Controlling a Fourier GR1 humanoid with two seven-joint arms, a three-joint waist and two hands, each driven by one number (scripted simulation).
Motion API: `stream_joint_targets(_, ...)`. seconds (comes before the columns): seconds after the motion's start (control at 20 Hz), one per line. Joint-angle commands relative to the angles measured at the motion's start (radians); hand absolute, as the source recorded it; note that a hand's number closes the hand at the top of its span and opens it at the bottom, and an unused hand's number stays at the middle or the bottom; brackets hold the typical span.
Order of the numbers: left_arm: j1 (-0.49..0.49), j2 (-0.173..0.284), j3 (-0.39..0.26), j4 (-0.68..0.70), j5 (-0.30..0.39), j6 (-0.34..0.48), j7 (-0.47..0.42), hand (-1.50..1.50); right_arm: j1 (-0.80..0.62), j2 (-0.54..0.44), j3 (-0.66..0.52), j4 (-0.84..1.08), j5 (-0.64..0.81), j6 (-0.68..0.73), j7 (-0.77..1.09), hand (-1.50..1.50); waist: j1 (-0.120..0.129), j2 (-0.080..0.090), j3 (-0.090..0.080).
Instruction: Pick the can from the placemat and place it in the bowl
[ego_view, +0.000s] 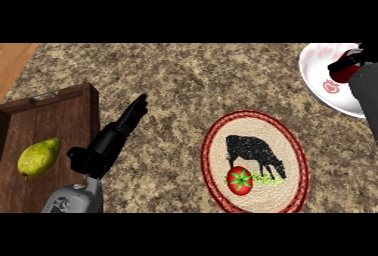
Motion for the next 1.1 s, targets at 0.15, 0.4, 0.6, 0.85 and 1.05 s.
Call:
stream_joint_targets(0.15, 0.033, 0.018, 0.015, -0.003, 0.01, -0.032, -0.018, 0.0, 0.051, -0.046, -0.117, 0.011, -0.144, -0.028, -0.282, -1.5, 0.008, 0.002, 0.0)
stream_joint_targets(0.4, 0.037, -0.027, -0.03, -0.06, -0.018, 0.002, 0.027, 0.0, 0.059, -0.071, -0.142, 0.014, -0.153, -0.165, -0.314, -1.5, 0.014, 0.002, 0.0)
stream_joint_targets(0.6, 0.042, 0.024, 0.021, -0.031, -0.006, -0.031, -0.012, 0.0, 0.074, -0.097, -0.209, -0.049, -0.212, -0.307, -0.33, -1.5, 0.003, 0.0, 0.0)
stream_joint_targets(0.85, 0.023, 0.001, 0.043, -0.049, 0.008, -0.01, 0.039, 0.0, 0.123, -0.121, -0.284, -0.125, -0.316, -0.323, -0.349, -1.5, -0.029, -0.013, -0.002)
stream_joint_targets(1.05, 0.055, -0.006, 0.033, -0.021, -0.024, 0.0, 0.013, 0.0, 0.232, -0.1, -0.319, -0.23, -0.389, -0.353, -0.36, -1.5, -0.043, -0.019, -0.003)
